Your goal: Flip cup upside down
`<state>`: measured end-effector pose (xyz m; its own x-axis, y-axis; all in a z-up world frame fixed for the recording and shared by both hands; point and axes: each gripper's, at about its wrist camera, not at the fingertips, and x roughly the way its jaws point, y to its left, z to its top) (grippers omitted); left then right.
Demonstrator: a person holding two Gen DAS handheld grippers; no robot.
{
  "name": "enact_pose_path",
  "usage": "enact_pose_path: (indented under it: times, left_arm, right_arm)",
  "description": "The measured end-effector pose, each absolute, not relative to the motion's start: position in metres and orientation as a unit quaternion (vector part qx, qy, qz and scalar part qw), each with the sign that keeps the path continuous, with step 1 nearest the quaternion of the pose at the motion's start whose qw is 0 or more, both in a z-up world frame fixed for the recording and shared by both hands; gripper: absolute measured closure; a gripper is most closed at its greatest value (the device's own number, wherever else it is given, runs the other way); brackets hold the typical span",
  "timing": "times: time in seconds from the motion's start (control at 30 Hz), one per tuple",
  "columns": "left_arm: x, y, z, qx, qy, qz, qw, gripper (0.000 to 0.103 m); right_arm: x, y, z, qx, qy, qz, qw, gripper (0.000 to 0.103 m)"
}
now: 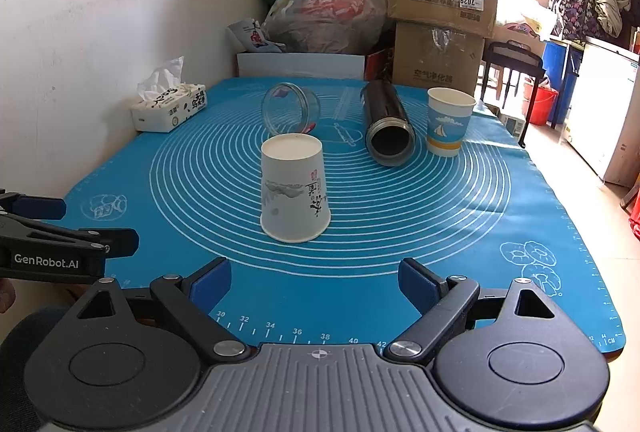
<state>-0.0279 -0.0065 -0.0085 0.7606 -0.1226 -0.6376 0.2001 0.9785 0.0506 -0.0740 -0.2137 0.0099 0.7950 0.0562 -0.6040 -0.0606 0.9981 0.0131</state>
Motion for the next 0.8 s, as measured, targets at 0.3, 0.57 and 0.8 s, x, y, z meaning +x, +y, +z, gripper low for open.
enact_pose_path:
  times: [0.3,0.57,0.8]
  left_arm:
    - [-0.0281,-0.0064,-0.0083,0.060,0.335,-0.087,0.936,0.006]
    - [-0.0281,-0.0060,-0.0077,0.060,0.335,-0.086,0.936,0.006]
    - [-0.0278,-0.0063,-0.0077,0.062,0.336,-0.086,0.936,0.006]
  right_arm:
    - [-0.0744,-0.2137,0.0098,-0.005,0.319,0.033,0.947,0.011]
    - [-0.0750,-0.2129,0.0112,-0.006,0.318,0.034,0.947,0.011]
    - [-0.0739,-0.2118,0.0116,-0.008,0.320,0.036,0.947,0.011]
